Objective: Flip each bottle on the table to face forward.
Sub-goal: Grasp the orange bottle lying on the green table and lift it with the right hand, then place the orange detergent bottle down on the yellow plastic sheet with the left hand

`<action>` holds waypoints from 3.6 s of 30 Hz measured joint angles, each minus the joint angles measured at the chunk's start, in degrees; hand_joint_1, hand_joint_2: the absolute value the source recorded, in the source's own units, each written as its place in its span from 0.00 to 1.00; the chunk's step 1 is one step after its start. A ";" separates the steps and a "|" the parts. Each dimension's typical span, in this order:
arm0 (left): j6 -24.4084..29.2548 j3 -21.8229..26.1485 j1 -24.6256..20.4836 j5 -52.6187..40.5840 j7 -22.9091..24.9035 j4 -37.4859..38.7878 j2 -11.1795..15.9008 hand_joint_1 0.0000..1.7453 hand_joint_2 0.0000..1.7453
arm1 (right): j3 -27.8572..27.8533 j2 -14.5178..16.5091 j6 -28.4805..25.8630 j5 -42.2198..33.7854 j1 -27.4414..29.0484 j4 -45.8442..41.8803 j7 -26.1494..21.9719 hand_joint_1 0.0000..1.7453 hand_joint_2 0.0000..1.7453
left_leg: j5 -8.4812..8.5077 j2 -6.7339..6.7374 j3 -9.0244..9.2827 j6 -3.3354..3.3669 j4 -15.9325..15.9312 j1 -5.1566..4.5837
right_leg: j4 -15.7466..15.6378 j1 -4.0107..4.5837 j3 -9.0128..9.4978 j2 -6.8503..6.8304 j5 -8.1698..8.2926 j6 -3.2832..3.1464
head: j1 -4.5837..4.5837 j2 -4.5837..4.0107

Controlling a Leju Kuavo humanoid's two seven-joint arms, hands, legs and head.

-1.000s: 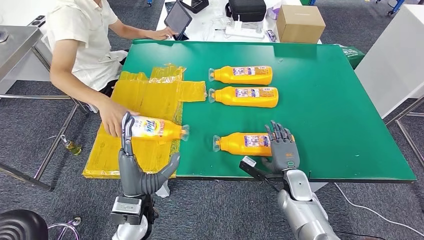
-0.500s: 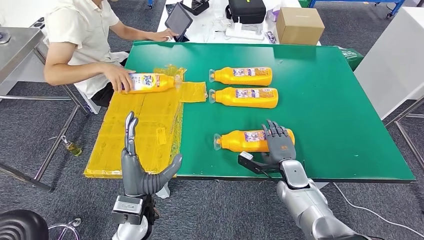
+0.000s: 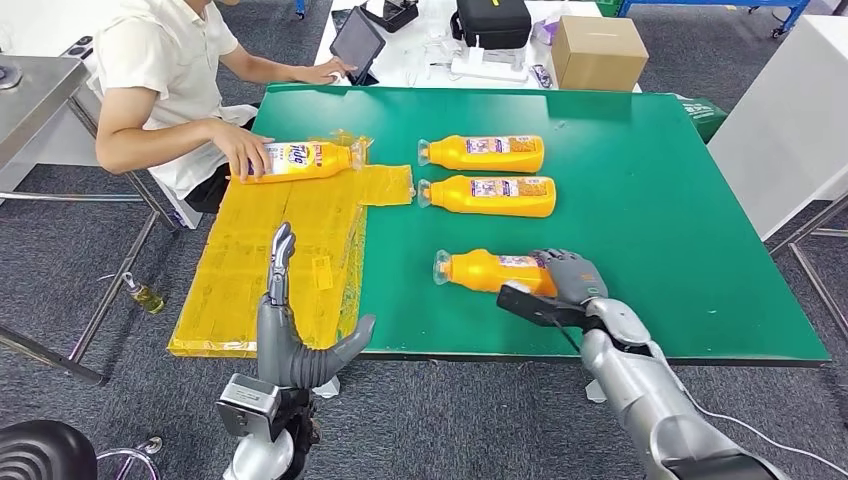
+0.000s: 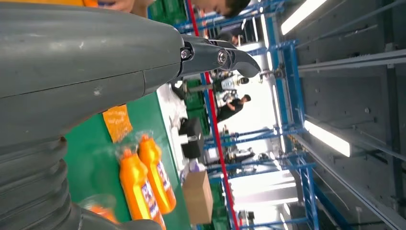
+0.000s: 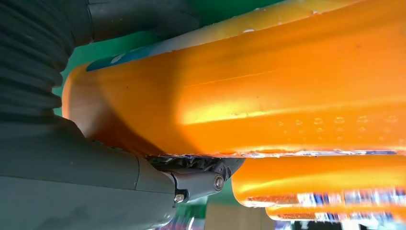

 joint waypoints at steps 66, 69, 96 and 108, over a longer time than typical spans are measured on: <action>-18.26 1.77 -1.23 42.62 13.50 8.61 -1.90 1.00 1.00 | 26.54 18.42 -21.67 -24.98 13.38 -17.75 -9.76 0.00 0.00 | -0.01 0.06 -0.72 -0.09 -0.01 0.07 | 0.07 0.03 -0.75 0.12 -0.01 -0.03 | -0.02 0.00; -16.60 2.60 -0.64 40.57 11.10 7.29 -1.90 1.00 1.00 | 26.61 18.40 -22.53 -25.43 14.32 -17.67 -10.27 0.00 0.00 | -0.01 0.05 -0.74 -0.09 -0.01 0.07 | 0.07 0.03 -0.75 0.11 -0.01 -0.03 | -0.02 0.00; -2.27 19.71 -17.62 -42.34 27.69 32.85 8.32 1.00 1.00 | 7.90 23.64 -30.35 -17.54 29.61 -31.66 -19.70 0.00 0.00 | 0.14 0.07 -0.79 -0.19 -0.02 0.11 | 0.10 0.05 -0.91 0.11 0.12 -0.20 | 0.02 0.00; -18.37 16.64 -33.32 -43.89 28.23 52.72 9.36 0.00 1.00 | 9.10 23.10 -30.35 -22.72 29.60 -31.77 -19.74 0.00 0.00 | 0.15 0.06 -0.76 -0.22 -0.02 0.11 | 0.15 0.06 -0.85 0.12 0.13 -0.20 | 0.01 0.00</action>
